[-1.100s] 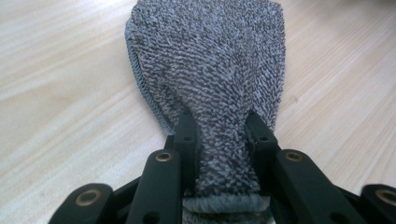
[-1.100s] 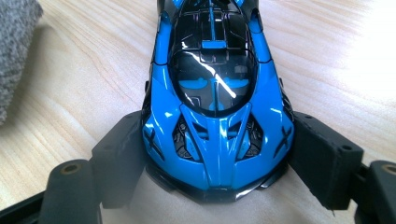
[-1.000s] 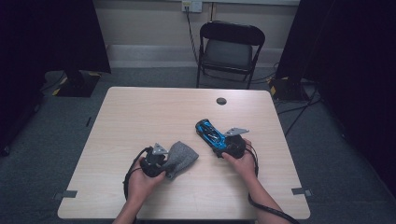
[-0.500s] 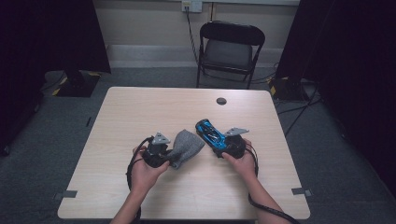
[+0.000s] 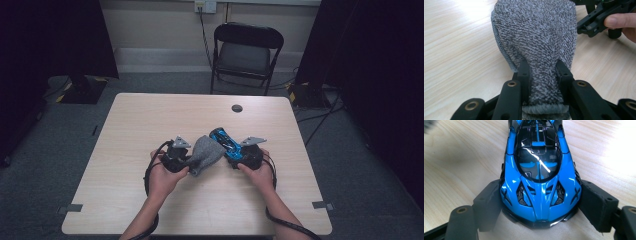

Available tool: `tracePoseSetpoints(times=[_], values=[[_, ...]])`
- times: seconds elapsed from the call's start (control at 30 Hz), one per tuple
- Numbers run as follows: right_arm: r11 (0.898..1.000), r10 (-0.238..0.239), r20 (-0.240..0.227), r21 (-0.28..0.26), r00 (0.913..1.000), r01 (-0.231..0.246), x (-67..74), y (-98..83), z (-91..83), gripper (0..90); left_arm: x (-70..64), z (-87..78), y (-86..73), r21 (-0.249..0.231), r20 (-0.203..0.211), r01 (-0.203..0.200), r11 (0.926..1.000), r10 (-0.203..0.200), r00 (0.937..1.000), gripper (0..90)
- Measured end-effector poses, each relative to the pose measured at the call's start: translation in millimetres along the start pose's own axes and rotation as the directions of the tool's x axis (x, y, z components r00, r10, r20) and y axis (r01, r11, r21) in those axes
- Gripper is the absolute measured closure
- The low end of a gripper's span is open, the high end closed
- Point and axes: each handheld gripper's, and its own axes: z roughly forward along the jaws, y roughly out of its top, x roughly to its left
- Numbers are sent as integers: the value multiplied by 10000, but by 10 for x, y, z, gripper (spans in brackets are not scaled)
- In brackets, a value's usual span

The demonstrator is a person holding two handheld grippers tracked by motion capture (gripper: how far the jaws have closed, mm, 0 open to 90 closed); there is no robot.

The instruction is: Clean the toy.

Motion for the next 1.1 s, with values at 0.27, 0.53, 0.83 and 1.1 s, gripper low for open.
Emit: tracePoseSetpoints(times=[0.27,0.53,0.83,1.1], values=[[10000,-5,-2,-1,10000,5,-1,0,0,238,-46,218,168,290,-42,-433,9986,435,9990,715],[10000,-5,-6,1,10000,5,-1,0,0,238,-190,482,372,772,64,-1212,9896,1211,9926,715],[10000,-3,-2,0,10000,3,0,0,0,237,-276,729,538,1488,38,-2158,9650,2177,9760,713],[10000,-11,5,0,10000,11,-1,0,0,237,-301,863,627,1858,-276,-2518,9498,2612,9649,710]])
